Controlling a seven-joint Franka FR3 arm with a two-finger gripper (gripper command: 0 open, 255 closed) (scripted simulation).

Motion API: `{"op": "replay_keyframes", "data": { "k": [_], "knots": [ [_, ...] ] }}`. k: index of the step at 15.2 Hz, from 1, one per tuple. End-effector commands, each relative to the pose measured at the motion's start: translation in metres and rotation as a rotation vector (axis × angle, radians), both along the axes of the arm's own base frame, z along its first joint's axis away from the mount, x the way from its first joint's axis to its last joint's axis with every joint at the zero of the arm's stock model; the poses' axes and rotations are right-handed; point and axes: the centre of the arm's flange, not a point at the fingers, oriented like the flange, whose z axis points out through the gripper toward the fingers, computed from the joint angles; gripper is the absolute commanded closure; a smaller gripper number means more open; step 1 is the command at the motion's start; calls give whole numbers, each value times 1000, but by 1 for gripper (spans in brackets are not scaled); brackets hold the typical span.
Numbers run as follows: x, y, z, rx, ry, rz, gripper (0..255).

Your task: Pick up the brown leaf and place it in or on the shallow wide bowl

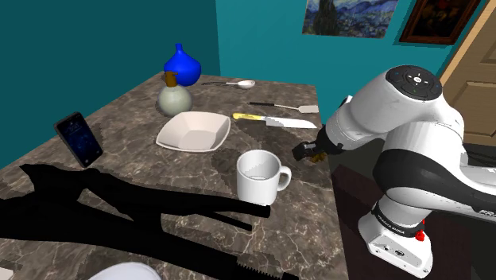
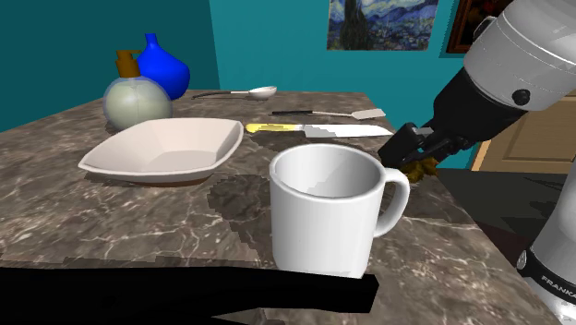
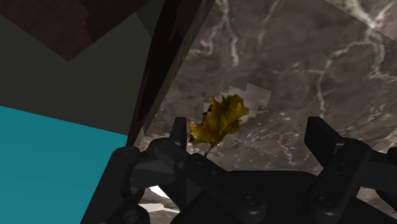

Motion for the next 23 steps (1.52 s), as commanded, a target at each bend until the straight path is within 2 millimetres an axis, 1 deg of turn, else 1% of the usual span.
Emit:
{"op": "replay_keyframes", "data": {
  "k": [1,3,4,13,23],
  "knots": [
    [0,0,0,0,0,0,0],
    [0,0,0,0,0,0,0],
    [0,0,0,0,0,0,255],
    [0,0,0,0,0,0,255],
    [0,0,53,0,0,0,255]
  ]
}}
